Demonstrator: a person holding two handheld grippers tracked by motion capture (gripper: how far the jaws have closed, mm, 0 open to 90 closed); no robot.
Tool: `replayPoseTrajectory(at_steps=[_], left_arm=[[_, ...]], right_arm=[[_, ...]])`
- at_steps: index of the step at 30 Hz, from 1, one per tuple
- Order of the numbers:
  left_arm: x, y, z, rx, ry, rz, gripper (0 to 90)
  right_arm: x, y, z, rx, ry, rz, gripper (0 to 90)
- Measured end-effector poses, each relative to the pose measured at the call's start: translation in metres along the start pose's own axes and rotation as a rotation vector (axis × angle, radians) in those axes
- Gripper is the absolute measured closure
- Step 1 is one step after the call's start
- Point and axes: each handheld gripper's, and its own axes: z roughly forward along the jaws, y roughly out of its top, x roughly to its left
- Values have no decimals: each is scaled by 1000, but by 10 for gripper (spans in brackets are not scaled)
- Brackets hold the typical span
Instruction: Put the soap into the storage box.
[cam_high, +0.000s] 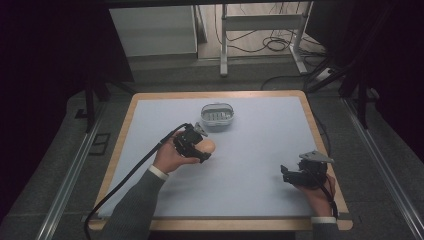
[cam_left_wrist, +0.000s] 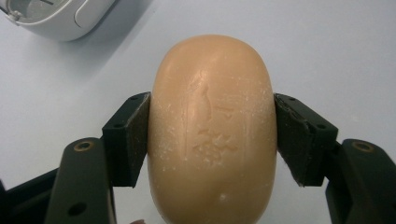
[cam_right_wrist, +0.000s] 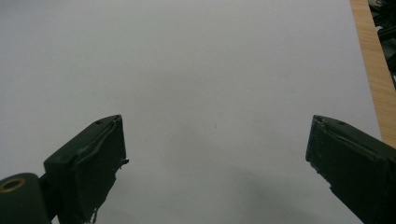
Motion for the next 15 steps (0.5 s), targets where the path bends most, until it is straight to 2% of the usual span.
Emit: replayPoseTrajectory(at_steps=[15], left_arm=[[10,1,2,8,5,-18,327]], right_arm=[[0,0,0,2,-2,-1,48]])
